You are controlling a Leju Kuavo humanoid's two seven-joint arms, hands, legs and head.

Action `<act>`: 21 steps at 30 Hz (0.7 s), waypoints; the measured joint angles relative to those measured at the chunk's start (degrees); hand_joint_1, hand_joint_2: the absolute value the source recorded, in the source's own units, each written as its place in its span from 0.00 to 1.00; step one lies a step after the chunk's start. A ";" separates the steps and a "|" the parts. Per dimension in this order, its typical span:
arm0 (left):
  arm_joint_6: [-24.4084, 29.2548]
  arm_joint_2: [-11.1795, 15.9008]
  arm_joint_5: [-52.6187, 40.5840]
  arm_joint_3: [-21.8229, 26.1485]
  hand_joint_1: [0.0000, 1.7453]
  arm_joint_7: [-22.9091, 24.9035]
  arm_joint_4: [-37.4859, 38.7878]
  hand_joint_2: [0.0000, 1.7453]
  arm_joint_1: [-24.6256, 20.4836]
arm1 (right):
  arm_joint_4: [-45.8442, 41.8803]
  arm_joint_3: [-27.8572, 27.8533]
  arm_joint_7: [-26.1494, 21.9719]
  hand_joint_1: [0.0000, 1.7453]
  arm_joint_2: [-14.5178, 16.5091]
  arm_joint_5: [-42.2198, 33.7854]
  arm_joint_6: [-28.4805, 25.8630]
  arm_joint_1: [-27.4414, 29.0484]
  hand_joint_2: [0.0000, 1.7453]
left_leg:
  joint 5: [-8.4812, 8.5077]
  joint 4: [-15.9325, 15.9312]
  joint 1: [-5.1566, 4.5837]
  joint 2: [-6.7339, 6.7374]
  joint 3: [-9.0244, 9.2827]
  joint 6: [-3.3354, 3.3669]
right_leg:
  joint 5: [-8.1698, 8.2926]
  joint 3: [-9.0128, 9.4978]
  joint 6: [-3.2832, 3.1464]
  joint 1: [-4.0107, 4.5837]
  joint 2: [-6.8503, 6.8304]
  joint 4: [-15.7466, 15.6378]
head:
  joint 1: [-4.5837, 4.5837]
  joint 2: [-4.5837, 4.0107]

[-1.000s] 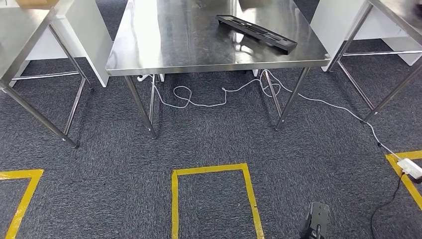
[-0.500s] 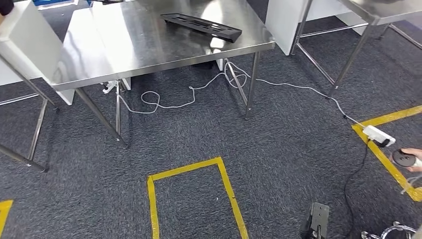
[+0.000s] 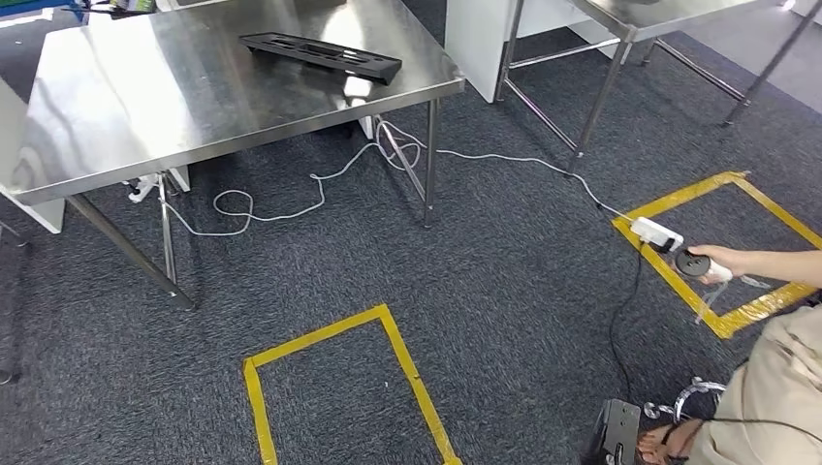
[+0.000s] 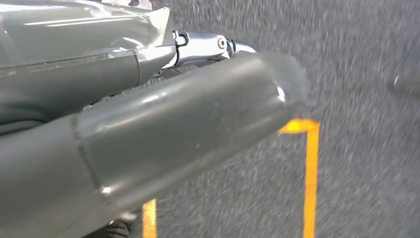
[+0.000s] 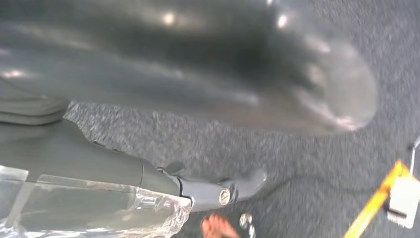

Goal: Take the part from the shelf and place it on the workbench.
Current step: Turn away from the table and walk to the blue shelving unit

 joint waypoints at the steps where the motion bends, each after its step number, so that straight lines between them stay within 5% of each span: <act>1: 0.00 -0.13 -0.08 0.00 0.00 0.02 0.06 0.00 0.04 | 0.00 -0.15 0.05 0.00 -0.15 -0.06 -0.01 0.08 0.00 | 0.04 0.00 0.25 0.82 -0.14 -0.50 | -1.02 -1.20 0.56 -0.52 -0.40 2.70 | 0.03 0.00; 3: -0.01 -0.43 -0.27 0.00 0.00 0.03 0.20 0.00 0.04 | 0.00 -0.39 0.20 0.00 -0.28 -0.08 0.01 0.51 0.00 | -0.02 0.13 0.87 2.29 -0.37 -1.63 | -0.84 -0.83 2.29 -1.64 -1.11 2.90 | 0.06 0.00; 6: 0.00 -0.59 -0.40 0.00 0.00 0.03 0.32 0.00 0.02 | -0.01 -0.46 0.35 0.00 -0.23 0.04 0.05 0.76 0.00 | -0.72 1.46 1.56 4.44 -0.84 -3.71 | 2.50 5.43 4.85 -2.79 -4.50 -7.57 | 0.23 0.00; 8: 0.01 -0.53 -0.43 -0.01 0.00 0.02 0.33 0.00 -0.06 | -0.05 -0.49 0.40 0.00 -0.26 0.12 0.11 0.67 0.00 | -1.45 2.48 1.46 5.68 -0.92 -4.95 | 3.33 7.16 4.19 -2.74 -5.95 -10.65 | 0.20 0.00; 11: 0.02 -0.55 -0.43 -0.02 0.00 -0.01 0.37 0.00 -0.35 | -0.09 -0.61 0.42 0.00 -0.48 0.16 0.13 0.90 0.00 | -1.93 2.78 1.94 6.59 -0.57 -6.05 | 3.76 6.51 2.23 -2.78 -4.11 -10.45 | -0.01 0.00; 13: 0.02 -0.57 -0.44 -0.02 0.00 -0.02 0.38 0.00 -0.37 | -0.09 -0.69 0.44 0.00 -0.49 0.21 0.13 0.93 0.00 | -4.52 5.63 2.42 3.89 -1.68 -6.70 | 4.35 6.21 1.19 -3.20 -2.92 -10.55 | -0.10 0.00; 15: 0.08 -0.58 -0.45 -0.02 0.00 -0.02 0.39 0.00 -0.21 | -0.09 -0.69 0.52 0.00 -0.44 0.36 0.13 0.86 0.00 | -9.12 12.63 2.56 0.67 -4.51 -6.97 | 4.86 5.70 0.42 -3.21 -1.73 -10.54 | -0.22 0.00; 17: 0.14 -0.59 -0.44 -0.02 0.00 -0.02 0.40 0.00 -0.02 | -0.06 -0.70 0.78 0.00 -0.44 0.45 0.13 0.95 0.00 | -11.44 18.30 2.63 -0.13 -6.65 -6.99 | 5.16 5.23 0.28 -3.05 -0.36 -10.52 | -0.25 0.00; 19: 0.13 -0.60 -0.43 -0.02 0.00 -0.02 0.40 0.00 0.06 | 0.01 -0.78 1.07 0.00 -0.45 0.44 0.13 1.12 0.00 | -9.38 16.02 2.89 -0.38 -5.00 -6.89 | 5.46 5.04 0.50 -3.07 1.18 -10.50 | -0.24 0.00; 21: 0.07 -0.60 -0.43 -0.02 0.00 -0.02 0.40 0.00 0.06 | 0.06 -0.84 1.19 0.00 -0.48 0.43 0.13 1.17 0.00 | -5.99 8.25 3.34 -2.54 -0.77 -6.90 | 5.82 4.92 0.94 -3.04 2.64 -10.45 | -0.27 0.00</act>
